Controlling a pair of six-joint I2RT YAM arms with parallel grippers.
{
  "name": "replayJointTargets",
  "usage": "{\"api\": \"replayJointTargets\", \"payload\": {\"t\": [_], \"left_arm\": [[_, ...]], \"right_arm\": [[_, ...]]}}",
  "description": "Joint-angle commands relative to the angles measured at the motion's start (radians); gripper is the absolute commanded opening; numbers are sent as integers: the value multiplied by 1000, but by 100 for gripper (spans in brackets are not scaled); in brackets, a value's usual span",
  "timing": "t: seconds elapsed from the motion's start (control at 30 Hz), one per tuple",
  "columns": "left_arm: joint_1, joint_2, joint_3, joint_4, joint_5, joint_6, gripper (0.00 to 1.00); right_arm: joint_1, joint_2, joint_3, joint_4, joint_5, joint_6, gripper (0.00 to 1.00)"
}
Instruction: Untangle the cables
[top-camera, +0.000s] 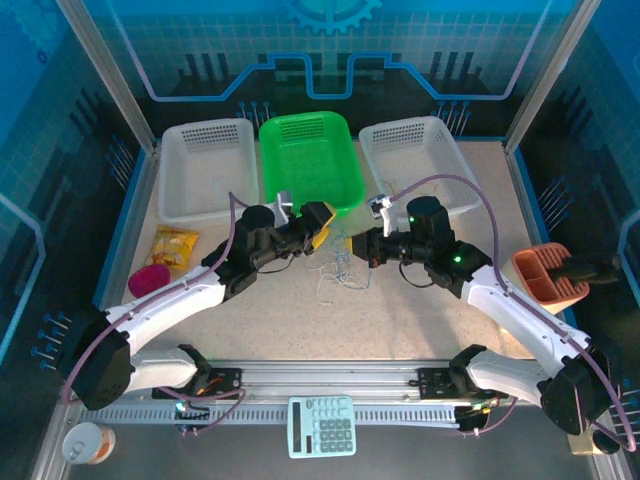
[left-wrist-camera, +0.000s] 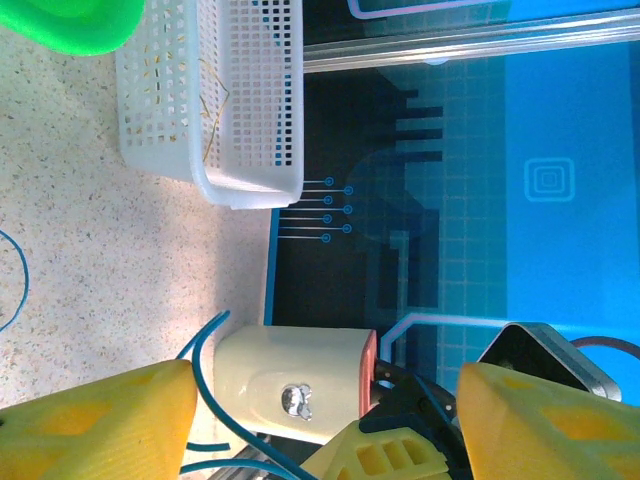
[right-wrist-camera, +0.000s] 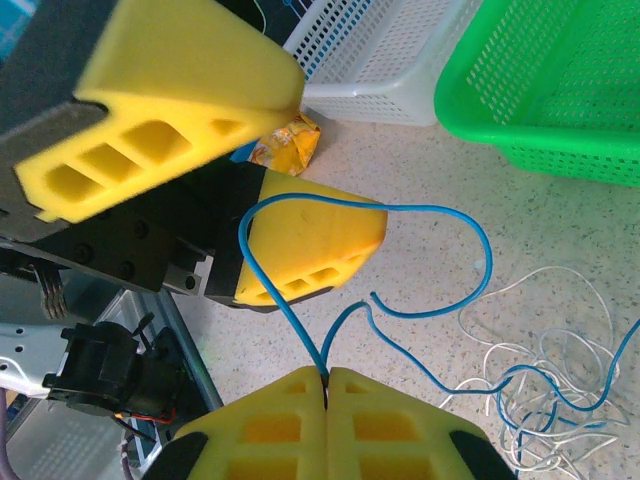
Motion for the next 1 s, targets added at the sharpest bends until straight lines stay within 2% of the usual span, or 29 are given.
{"api": "replayJointTargets", "payload": {"t": [0.0,0.23,0.4,0.67,0.87,0.93,0.97], "left_arm": [[-2,1,12,12,9,14,64],[-2,17,21,26,16,17,51],[-1,15,21,25,7,38,35],[13,-26,54,-16,-67,198,15],[26,-27,75,31,-43,288,0],[28,-25,84,39,-29,315,0],[27,-25,88,46,-19,331,0]], "right_arm": [[16,6,-5,23,-17,-14,0],[15,6,-3,20,-22,-16,0],[17,6,-9,17,-19,-21,0],[17,0,-54,21,0,-21,0],[17,16,-91,47,8,-13,0],[17,24,-96,48,9,-10,0],[17,27,-96,48,9,-10,11]]}}
